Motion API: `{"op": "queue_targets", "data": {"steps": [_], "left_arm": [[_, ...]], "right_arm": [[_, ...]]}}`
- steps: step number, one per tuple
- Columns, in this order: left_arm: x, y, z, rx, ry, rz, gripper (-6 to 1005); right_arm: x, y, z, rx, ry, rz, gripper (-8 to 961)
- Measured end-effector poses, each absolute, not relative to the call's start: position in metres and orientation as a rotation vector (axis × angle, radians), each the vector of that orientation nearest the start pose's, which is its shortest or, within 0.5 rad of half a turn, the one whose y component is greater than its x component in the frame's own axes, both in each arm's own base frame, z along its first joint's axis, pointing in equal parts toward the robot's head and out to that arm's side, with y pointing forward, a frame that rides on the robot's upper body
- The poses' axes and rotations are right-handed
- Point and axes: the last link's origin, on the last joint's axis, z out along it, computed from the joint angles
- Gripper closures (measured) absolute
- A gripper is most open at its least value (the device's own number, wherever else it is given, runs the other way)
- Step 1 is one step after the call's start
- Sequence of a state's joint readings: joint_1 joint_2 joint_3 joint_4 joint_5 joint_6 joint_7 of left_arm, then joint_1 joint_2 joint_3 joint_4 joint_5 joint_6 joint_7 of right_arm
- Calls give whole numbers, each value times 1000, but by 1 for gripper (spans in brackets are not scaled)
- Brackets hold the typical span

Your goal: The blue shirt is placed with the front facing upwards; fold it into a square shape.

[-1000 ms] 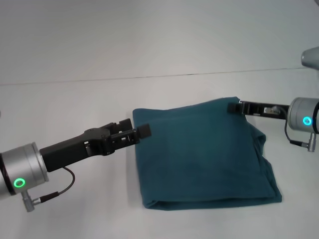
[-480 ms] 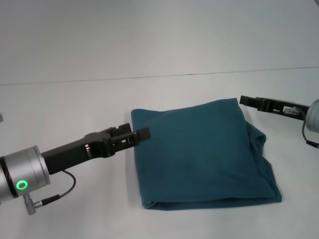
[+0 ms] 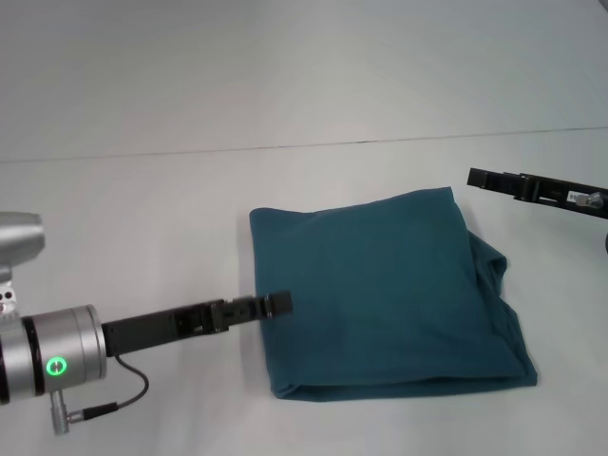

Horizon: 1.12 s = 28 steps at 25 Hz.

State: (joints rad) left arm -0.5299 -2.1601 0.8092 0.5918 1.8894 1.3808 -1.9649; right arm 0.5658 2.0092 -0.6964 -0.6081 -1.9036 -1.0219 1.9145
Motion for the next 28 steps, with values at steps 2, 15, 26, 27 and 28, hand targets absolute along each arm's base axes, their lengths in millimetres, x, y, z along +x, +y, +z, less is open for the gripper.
{"op": "queue_targets", "data": {"steps": [2, 15, 26, 27, 28], "left_arm": [[-247, 332, -53, -2472, -1586, -798, 38], [-242, 331, -62, -2531, -1712, -519, 37], [-233, 335, -73, -2567, -1707, -422, 38], [-233, 335, -73, -2569, -1705, -418, 38], [-233, 335, -73, -2570, -1704, -417, 38]], "right_arm": [[310, 400, 48, -2023, 1298, 661, 203], [313, 401, 60, -2023, 1294, 647, 203], [316, 400, 62, -2016, 1296, 642, 202], [316, 400, 63, -2015, 1297, 642, 202], [317, 399, 63, -2014, 1297, 642, 202]]}}
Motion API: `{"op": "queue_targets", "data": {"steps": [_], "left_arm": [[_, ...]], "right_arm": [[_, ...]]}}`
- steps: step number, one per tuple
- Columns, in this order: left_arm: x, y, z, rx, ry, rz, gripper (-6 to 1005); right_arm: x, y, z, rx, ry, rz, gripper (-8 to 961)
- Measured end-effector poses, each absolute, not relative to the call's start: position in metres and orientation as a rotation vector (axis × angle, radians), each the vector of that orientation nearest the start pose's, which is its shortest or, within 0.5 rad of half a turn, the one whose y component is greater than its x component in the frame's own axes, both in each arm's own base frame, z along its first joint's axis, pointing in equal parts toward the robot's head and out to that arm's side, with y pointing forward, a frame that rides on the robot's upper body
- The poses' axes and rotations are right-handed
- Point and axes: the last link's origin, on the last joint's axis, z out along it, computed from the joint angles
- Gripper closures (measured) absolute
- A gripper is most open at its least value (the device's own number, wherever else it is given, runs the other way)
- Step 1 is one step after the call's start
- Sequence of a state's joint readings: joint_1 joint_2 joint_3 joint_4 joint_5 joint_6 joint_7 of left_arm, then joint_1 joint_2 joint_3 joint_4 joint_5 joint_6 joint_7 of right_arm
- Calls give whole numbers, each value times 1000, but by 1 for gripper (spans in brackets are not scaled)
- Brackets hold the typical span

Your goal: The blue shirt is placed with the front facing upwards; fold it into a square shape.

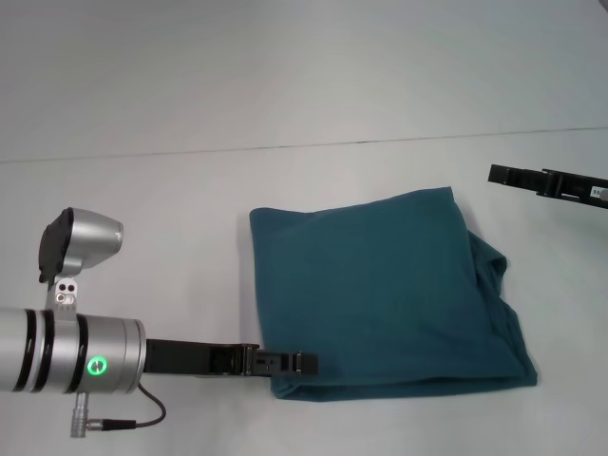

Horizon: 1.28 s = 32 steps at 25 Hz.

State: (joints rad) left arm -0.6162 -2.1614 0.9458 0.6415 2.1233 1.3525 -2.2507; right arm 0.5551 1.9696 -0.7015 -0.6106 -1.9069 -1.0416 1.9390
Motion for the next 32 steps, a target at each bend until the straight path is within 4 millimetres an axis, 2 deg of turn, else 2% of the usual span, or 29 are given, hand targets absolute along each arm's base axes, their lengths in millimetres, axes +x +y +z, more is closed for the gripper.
{"op": "queue_targets", "data": {"steps": [14, 21, 27, 32], "left_arm": [[-236, 338, -75, -2534, -1709, -409, 66], [-239, 341, -77, -2524, -1688, -334, 99], [-238, 341, -76, -2536, -1682, -334, 255], [-234, 340, -78, -2568, -1667, -322, 462]], "right_arm": [[318, 399, 63, -2008, 1298, 638, 203], [316, 401, 63, -2009, 1293, 644, 202], [315, 402, 64, -2006, 1291, 646, 202], [314, 403, 64, -2004, 1289, 649, 202]]}}
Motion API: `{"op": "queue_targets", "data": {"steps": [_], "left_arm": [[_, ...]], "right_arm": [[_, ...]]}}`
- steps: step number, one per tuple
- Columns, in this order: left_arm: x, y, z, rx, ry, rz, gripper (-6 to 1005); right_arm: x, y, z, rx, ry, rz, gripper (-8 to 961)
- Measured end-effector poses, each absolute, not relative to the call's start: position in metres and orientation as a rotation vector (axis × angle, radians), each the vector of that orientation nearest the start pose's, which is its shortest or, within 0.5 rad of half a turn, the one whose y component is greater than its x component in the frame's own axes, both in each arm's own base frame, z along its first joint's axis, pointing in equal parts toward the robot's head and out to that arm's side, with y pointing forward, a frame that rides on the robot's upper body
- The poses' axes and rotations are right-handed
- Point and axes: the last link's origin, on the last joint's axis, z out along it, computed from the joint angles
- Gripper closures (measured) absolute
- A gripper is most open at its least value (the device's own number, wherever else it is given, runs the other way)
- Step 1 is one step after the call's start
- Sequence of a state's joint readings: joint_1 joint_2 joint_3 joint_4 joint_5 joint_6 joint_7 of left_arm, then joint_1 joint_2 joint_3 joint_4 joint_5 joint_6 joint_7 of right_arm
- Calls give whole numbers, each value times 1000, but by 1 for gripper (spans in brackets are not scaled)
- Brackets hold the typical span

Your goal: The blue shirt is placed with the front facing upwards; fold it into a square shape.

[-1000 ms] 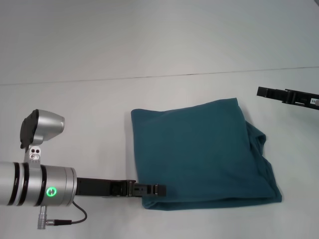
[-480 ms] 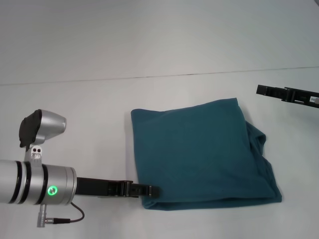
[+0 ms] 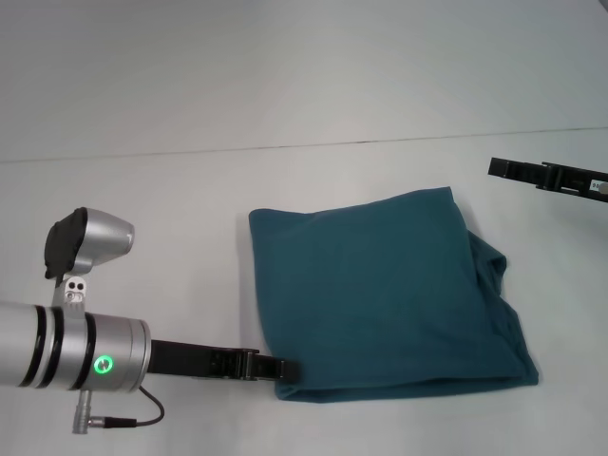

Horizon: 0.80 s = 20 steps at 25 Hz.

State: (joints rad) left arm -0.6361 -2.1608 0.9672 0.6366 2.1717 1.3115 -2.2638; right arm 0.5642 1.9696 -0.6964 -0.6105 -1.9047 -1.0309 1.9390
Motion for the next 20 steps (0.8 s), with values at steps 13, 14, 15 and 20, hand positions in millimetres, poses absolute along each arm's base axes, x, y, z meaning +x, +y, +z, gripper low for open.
{"op": "queue_targets", "data": {"steps": [13, 14, 15, 20], "left_arm": [[-236, 342, -73, -2553, -1667, -342, 871], [-237, 342, -71, -2548, -1667, -349, 895], [-238, 342, -69, -2545, -1667, -355, 896], [-243, 340, -59, -2552, -1663, -385, 902]], "right_arm": [[314, 404, 65, -2004, 1287, 647, 203], [314, 403, 64, -2005, 1286, 647, 203], [314, 403, 64, -2005, 1286, 647, 203], [314, 403, 63, -2005, 1288, 649, 203]]}}
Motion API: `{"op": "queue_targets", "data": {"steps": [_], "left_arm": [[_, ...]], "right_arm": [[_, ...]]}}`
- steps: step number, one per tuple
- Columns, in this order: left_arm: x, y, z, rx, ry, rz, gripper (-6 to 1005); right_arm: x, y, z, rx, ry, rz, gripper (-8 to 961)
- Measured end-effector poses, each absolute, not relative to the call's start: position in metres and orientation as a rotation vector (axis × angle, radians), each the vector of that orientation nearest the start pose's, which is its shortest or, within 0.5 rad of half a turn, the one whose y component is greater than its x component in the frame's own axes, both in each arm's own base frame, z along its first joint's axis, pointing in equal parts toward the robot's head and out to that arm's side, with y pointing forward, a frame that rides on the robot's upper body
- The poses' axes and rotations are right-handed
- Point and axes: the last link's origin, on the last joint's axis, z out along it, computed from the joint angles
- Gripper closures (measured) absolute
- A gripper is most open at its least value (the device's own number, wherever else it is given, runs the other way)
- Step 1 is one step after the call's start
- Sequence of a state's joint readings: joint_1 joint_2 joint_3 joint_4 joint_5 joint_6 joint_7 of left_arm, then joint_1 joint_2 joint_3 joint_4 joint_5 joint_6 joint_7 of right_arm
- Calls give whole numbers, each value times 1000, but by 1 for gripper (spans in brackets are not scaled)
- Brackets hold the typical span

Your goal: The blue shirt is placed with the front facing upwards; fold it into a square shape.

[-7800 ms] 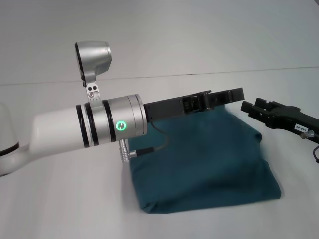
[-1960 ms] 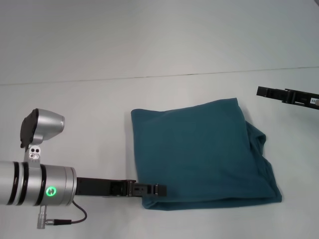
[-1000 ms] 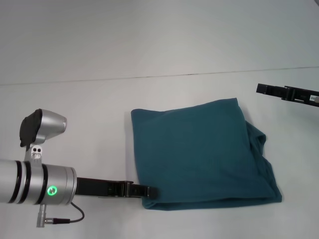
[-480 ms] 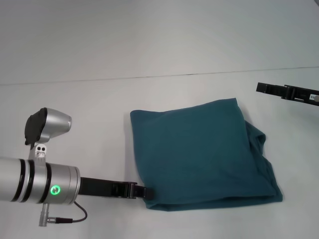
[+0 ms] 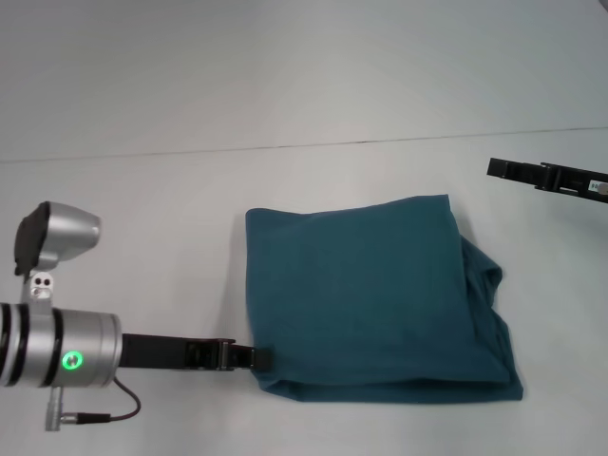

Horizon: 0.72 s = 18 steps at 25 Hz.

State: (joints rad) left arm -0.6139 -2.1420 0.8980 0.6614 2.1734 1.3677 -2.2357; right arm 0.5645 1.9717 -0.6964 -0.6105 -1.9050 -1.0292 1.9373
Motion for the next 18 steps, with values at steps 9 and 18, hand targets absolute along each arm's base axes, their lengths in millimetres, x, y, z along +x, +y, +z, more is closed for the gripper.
{"op": "queue_targets", "data": {"steps": [9, 18], "left_arm": [[-266, 335, -37, -2482, -1686, -413, 904], [-282, 321, -22, -2459, -1709, -477, 903]], "right_arm": [[312, 404, 61, -2010, 1289, 652, 202], [311, 405, 61, -2017, 1290, 647, 203]]}}
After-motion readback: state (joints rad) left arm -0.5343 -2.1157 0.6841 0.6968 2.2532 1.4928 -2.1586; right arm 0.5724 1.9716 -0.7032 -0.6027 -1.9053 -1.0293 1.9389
